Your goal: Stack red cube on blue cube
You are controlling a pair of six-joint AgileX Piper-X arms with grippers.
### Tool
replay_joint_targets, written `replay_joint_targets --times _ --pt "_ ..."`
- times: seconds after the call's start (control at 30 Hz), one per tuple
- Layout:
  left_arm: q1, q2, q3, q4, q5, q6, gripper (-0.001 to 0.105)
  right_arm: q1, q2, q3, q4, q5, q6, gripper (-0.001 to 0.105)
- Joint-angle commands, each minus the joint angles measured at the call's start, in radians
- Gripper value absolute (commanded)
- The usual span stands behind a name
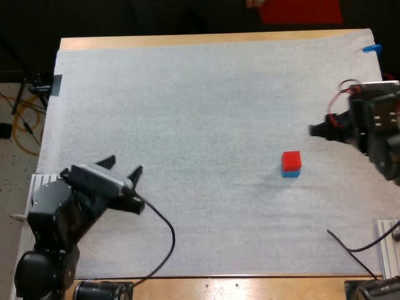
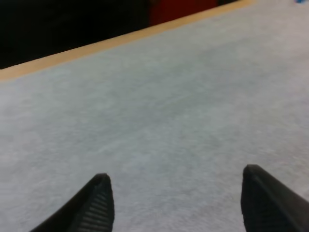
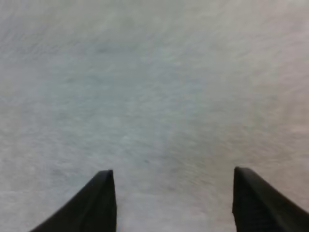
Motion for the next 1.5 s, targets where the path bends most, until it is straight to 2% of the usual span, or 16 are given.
replay_joint_targets --times 0.0,0.13,0.2,0.27,0.4,0.47,0.6,0.67,0.77,0.9,1.1,1.23,1.33,1.47 --pt "0.041 0.002 -0.007 -0.027 -0.008 -0.013 0.055 -0.037 -0.044 0.000 -0.009 -0.008 -0.031 0.051" --pt "0.078 -0.001 -0.007 -0.028 -0.008 -0.024 0.055 -0.120 -0.123 0.000 -0.007 -0.012 -0.038 0.051" --pt "0.078 -0.001 -0.007 -0.028 -0.008 -0.034 0.055 -0.170 -0.187 0.000 0.014 -0.054 -0.082 0.051" --pt "0.078 -0.001 -0.007 -0.028 -0.008 -0.034 0.055 -0.194 -0.232 0.002 0.032 -0.080 -0.110 0.051" --pt "0.078 -0.017 -0.007 -0.024 -0.010 -0.044 0.053 -0.209 -0.361 0.056 0.036 -0.069 -0.111 0.051" --pt "0.078 -0.038 -0.007 -0.012 -0.012 -0.057 0.047 -0.209 -0.418 0.100 0.036 -0.069 -0.111 0.051" --pt "0.078 -0.110 -0.007 0.061 -0.011 -0.055 0.024 -0.209 -0.559 0.206 0.036 -0.069 -0.111 0.051" --pt "0.078 -0.149 -0.007 0.101 -0.008 -0.055 0.020 -0.209 -0.631 0.251 0.036 -0.069 -0.111 0.051" --pt "0.078 -0.213 -0.007 0.157 -0.008 -0.035 0.019 -0.209 -0.752 0.315 0.051 -0.069 -0.109 0.051" --pt "0.078 -0.313 -0.007 0.223 -0.008 0.052 0.019 -0.209 -0.912 0.387 0.075 -0.073 -0.109 0.051" --pt "0.078 -0.451 -0.007 0.236 -0.008 0.058 0.019 -0.209 -1.130 0.458 0.112 -0.081 -0.109 0.051" --pt "0.078 -0.534 -0.007 0.244 -0.008 0.055 0.019 -0.209 -1.238 0.460 0.136 -0.108 -0.109 0.051" --pt "0.078 -0.606 -0.007 0.279 -0.008 0.053 0.019 -0.207 -1.234 0.444 0.160 -0.116 -0.113 0.051" --pt "0.078 -0.689 -0.007 0.391 -0.012 0.053 0.019 -0.207 -1.239 0.457 0.147 -0.169 -0.106 0.051"
